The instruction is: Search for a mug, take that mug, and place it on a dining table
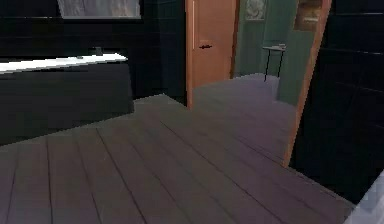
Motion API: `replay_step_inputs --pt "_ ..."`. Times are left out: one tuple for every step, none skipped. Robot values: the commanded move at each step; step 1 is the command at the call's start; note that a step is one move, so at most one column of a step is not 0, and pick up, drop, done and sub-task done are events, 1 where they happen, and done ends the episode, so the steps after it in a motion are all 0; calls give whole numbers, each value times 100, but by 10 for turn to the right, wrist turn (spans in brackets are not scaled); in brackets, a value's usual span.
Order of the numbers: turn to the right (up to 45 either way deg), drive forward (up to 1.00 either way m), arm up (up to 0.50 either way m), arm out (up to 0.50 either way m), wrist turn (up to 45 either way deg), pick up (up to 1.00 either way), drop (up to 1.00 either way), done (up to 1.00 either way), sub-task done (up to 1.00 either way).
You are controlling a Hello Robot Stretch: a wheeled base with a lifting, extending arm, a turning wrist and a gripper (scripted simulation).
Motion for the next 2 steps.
replay_step_inputs --pt "450 0 0 0 0 0 0 0 0" --pt "60 0 0 0 0 0 0 0 0"
